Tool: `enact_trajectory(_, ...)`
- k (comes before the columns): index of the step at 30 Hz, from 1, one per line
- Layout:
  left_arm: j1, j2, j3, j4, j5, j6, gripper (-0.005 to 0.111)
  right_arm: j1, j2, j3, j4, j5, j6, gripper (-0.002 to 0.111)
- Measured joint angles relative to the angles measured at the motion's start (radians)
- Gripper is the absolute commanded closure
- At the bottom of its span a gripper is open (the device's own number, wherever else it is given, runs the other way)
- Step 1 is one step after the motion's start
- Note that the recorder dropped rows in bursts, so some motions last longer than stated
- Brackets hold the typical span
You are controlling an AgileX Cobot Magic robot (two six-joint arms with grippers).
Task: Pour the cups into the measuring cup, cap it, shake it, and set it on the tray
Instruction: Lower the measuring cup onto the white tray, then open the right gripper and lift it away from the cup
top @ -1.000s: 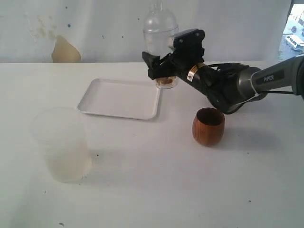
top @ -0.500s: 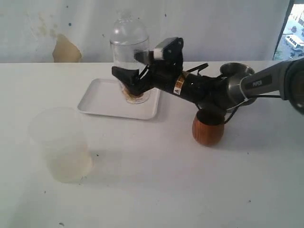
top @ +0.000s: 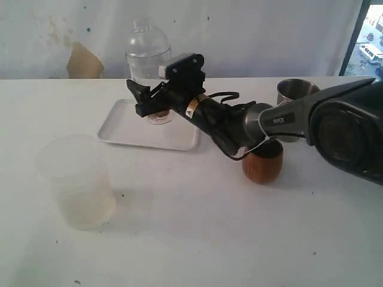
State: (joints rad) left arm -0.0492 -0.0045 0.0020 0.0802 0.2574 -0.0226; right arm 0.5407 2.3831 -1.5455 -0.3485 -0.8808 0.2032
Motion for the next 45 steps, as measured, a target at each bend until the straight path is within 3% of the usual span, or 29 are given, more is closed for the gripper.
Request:
enact_trajectory(3,0.000,0.000,0.000,0.000,0.000,0.000,0.003,0.041,0.049,-0.055,0.062,0.014,-0.050,0.108)
enact_trajectory(12,0.000,0.000,0.000,0.000,0.000,0.000,0.003,0.041,0.137,-0.099,0.103,-0.018,-0.043,0.108)
enact_trajectory(14,0.000,0.000,0.000,0.000,0.000,0.000,0.003,0.041,0.137,-0.099,0.103,-0.018,-0.043,0.103)
enact_trajectory(17,0.000,0.000,0.000,0.000,0.000,0.000,0.003,0.041,0.137,-0.099,0.103,-0.009,-0.043,0.083)
enact_trajectory(21,0.000,0.000,0.000,0.000,0.000,0.000,0.003,0.041,0.137,-0.099,0.103,0.004,-0.043,0.037)
enact_trajectory(25,0.000,0.000,0.000,0.000,0.000,0.000,0.003,0.041,0.137,-0.099,0.103,0.024,-0.043,0.015)
enact_trajectory(36,0.000,0.000,0.000,0.000,0.000,0.000,0.003,0.041,0.125,-0.106,0.103,0.027,-0.057,0.013)
enact_trajectory(45,0.000,0.000,0.000,0.000,0.000,0.000,0.003,0.041,0.036,-0.106,0.080,0.192,-0.067,0.013)
